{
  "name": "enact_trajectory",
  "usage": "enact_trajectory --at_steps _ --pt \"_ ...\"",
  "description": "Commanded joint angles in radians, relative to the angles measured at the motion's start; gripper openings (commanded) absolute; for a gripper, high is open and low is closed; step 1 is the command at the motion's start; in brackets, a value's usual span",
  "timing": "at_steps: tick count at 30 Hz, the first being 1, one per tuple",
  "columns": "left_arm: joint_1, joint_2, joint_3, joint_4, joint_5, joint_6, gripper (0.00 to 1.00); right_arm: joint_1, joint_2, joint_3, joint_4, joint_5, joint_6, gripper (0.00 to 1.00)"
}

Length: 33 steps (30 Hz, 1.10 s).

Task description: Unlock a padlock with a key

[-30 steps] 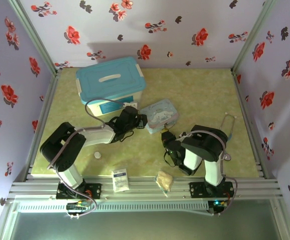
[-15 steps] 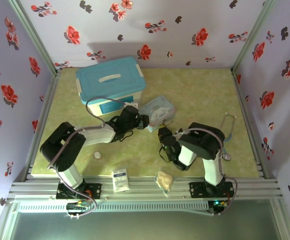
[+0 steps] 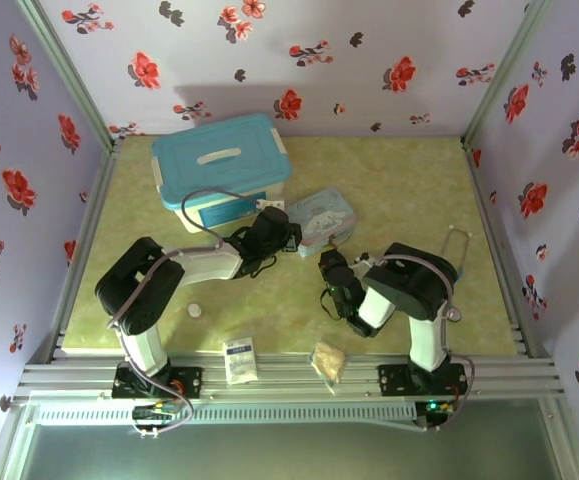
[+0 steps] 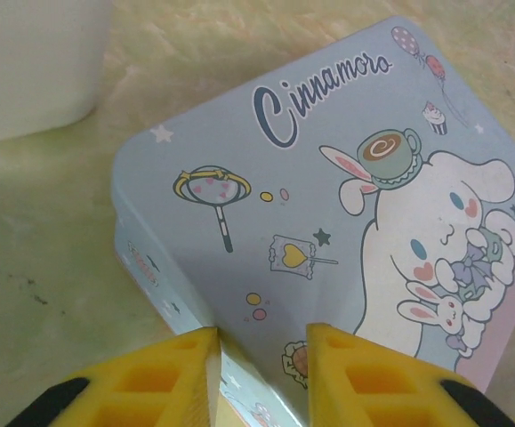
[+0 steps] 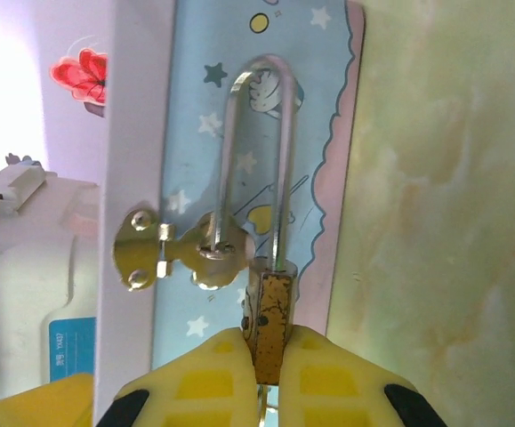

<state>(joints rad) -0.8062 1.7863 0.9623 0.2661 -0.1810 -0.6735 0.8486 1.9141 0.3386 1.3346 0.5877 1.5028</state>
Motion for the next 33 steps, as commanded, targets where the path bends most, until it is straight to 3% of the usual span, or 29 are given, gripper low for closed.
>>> enact_trajectory --at_steps 1,8,12,15,20,25,33 --pt "0.023 0.082 -0.079 -0.279 -0.076 0.041 0.28 -0.011 -0.073 -0.006 0.052 0.049 -0.056 0.0" --pt "0.042 0.062 -0.112 -0.249 -0.052 0.033 0.29 -0.04 -0.005 -0.079 0.052 0.021 0.081 0.0" --pt "0.058 0.037 -0.118 -0.24 -0.027 0.026 0.3 -0.051 -0.034 -0.095 0.049 -0.076 -0.02 0.0" --pt "0.091 0.019 -0.137 -0.203 0.011 0.023 0.31 -0.076 -0.089 -0.124 -0.067 -0.146 0.002 0.0" --pt "0.127 0.017 -0.106 -0.225 0.028 0.058 0.34 -0.112 -0.149 -0.106 -0.268 -0.357 -0.035 0.0" --pt "0.156 -0.007 -0.081 -0.238 0.044 0.077 0.36 -0.148 -0.162 -0.083 -0.358 -0.583 -0.13 0.0" --pt "0.165 -0.053 -0.042 -0.272 0.049 0.103 0.41 -0.218 -0.266 -0.07 -0.617 -0.768 -0.246 0.0"
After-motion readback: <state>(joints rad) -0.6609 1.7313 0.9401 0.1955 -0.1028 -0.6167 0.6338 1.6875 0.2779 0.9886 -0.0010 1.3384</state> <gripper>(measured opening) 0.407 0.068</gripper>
